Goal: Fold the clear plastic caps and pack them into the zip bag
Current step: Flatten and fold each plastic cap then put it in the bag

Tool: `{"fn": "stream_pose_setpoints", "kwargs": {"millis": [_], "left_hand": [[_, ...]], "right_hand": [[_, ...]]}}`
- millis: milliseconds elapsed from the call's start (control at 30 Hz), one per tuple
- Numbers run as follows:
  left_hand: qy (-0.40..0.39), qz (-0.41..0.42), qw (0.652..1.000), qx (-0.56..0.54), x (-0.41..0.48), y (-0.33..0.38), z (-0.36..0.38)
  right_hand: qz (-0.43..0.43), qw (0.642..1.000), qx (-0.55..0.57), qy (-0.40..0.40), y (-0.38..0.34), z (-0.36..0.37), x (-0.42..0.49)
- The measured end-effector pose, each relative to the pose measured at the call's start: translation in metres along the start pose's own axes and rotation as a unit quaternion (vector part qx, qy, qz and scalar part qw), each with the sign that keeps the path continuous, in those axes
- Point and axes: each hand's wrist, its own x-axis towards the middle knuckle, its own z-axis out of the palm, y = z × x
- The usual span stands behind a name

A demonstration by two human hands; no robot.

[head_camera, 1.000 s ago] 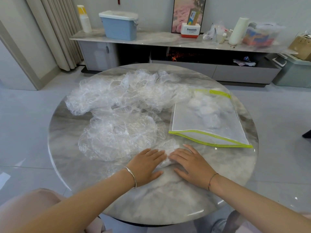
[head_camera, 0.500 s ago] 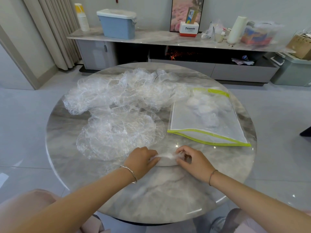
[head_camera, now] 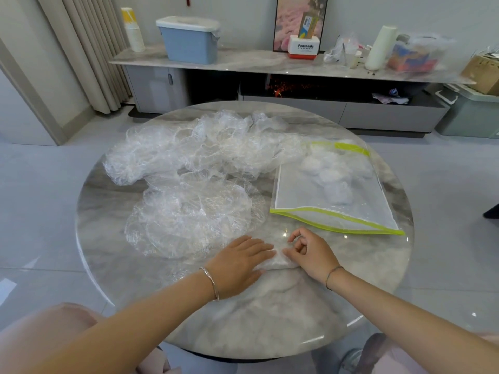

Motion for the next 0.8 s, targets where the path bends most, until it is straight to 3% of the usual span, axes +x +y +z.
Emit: {"fn": "stream_pose_setpoints", "kwargs": {"millis": [133, 267, 367, 567, 800], "left_hand": [[-0.052, -0.012, 0.998, -0.018, -0.003, 0.003, -0.002], [-0.061, -0.023, 0.997, -0.032, 0.001, 0.005, -0.008], [-0.083, -0.040, 0.995, -0.030, 0.003, 0.010, -0.013], [-0.093, -0.038, 0.993, -0.061, 0.004, 0.012, -0.014], [-0.062, -0.070, 0.990, -0.110, 0.013, 0.007, -0.007]], "right_hand": [[-0.076, 0.992, -0.089, 0.040, -0.003, -0.007, -0.010], [-0.270, 0.936, -0.221, 0.041, -0.005, -0.019, -0.022], [-0.334, 0.896, -0.291, -0.008, 0.002, -0.020, -0.028], [-0.344, 0.877, -0.336, -0.012, 0.011, -0.015, -0.022], [-0.281, 0.915, -0.288, -0.013, 0.008, -0.009, -0.016]]}}
